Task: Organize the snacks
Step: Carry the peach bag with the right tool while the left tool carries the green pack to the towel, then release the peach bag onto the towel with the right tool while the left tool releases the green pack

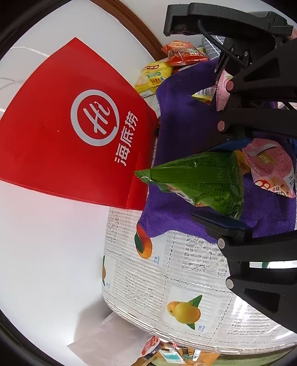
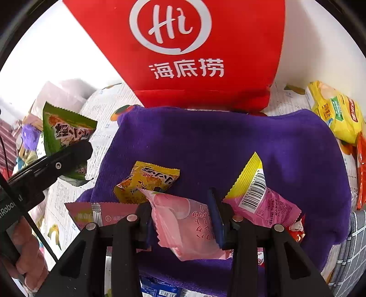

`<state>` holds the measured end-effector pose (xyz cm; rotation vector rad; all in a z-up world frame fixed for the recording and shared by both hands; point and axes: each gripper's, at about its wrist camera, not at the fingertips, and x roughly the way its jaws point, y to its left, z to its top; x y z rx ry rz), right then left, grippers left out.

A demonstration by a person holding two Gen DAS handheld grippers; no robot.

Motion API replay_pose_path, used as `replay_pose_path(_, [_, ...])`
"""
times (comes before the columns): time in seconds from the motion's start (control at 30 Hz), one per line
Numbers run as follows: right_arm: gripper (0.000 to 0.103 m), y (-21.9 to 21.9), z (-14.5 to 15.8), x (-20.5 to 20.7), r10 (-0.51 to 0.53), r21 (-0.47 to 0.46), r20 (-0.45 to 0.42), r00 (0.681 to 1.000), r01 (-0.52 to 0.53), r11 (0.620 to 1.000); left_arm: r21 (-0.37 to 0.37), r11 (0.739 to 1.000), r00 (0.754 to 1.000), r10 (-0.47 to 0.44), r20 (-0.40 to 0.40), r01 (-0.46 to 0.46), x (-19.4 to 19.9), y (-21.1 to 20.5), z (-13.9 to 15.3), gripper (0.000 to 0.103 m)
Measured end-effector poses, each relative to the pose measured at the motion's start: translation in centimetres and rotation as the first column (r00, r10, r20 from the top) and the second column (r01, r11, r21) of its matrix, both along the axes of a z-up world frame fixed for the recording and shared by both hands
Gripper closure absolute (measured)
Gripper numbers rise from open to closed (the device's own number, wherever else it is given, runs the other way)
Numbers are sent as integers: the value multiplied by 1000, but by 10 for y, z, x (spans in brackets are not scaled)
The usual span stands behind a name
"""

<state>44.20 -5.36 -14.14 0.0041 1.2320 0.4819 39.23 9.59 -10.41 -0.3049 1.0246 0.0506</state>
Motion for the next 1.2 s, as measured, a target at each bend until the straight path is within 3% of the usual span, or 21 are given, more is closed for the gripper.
replay_pose_path(0.27, [54,3,1,-2,31,1,1,1000,-31,1000,-10,1000,1000,4,0,-4,0,4,0,58])
replay_pose_path(0.4, [43,4,2,-3,45,7,7,999,-45,999,-15,1000,1000,10,-8,-10,2,6,-3,58])
replay_pose_path(0.7, [42,-4,16,-9,58,28,27,998,-59,998,-13,1000,1000,-9,-21,9,3,3,-6,57])
replay_pose_path(0.97, [40,-43,49,-11,-27,115,93,995,16,993,2,999,999,-35,-41,35,5,-5,-10,57])
replay_pose_path(1.2, [39,-53,65,-16,-51,134,147,988,31,990,2,997,995,-75,-62,75,7,-17,-16,57])
